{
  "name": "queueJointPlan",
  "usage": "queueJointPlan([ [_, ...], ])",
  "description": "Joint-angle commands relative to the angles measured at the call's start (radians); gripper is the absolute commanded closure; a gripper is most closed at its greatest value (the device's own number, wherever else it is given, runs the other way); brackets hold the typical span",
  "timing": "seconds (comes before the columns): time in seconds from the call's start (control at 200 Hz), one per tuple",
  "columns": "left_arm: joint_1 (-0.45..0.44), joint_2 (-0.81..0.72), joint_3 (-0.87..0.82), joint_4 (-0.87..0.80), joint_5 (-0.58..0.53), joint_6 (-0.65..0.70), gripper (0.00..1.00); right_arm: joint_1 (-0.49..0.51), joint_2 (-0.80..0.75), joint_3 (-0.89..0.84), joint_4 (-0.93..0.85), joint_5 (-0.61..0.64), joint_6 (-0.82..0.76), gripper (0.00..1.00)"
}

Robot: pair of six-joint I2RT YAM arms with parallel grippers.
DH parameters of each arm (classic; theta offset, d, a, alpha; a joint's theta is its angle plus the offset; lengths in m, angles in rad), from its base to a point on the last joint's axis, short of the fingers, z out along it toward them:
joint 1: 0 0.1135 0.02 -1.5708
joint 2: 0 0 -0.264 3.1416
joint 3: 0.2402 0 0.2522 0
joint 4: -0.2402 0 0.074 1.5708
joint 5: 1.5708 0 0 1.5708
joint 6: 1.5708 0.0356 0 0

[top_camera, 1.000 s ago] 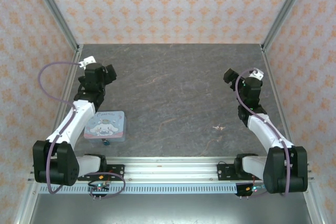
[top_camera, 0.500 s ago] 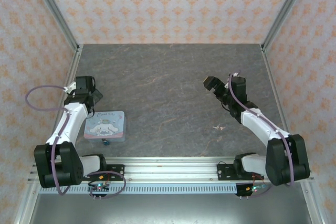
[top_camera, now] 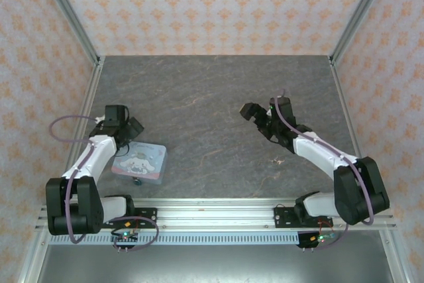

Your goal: Unlock a padlock with a key

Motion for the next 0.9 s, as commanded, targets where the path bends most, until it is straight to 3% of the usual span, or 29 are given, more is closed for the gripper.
queueJointPlan([
  [0.0,-0.123,-0.014,-0.043,0.077,0.065,-0.102,0.0,0.071,0.046,0.045,-0.062,-0.013,0.002,0.01],
  [0.145,-0.318,0.033,-0.052,0.158,0.005,-0.223,0.0,0.173,0.119,0.105,-0.123,-0.054,-0.015,0.01],
  [0.245,-0.381,0.072,-0.024,0.153,-0.025,-0.25,0.0,0.261,0.143,0.141,-0.193,-0.069,-0.069,0.0],
  [0.561,-0.369,0.098,0.117,0.022,-0.144,-0.128,0.0,0.482,0.046,0.079,-0.33,-0.11,-0.103,0.05],
  [0.741,-0.315,0.157,0.229,-0.033,-0.116,-0.066,0.0,0.589,0.017,0.026,-0.277,-0.132,-0.018,0.06],
  [0.896,-0.273,0.177,0.269,-0.056,-0.063,-0.025,0.0,0.667,0.097,0.067,-0.211,-0.148,0.008,0.08],
])
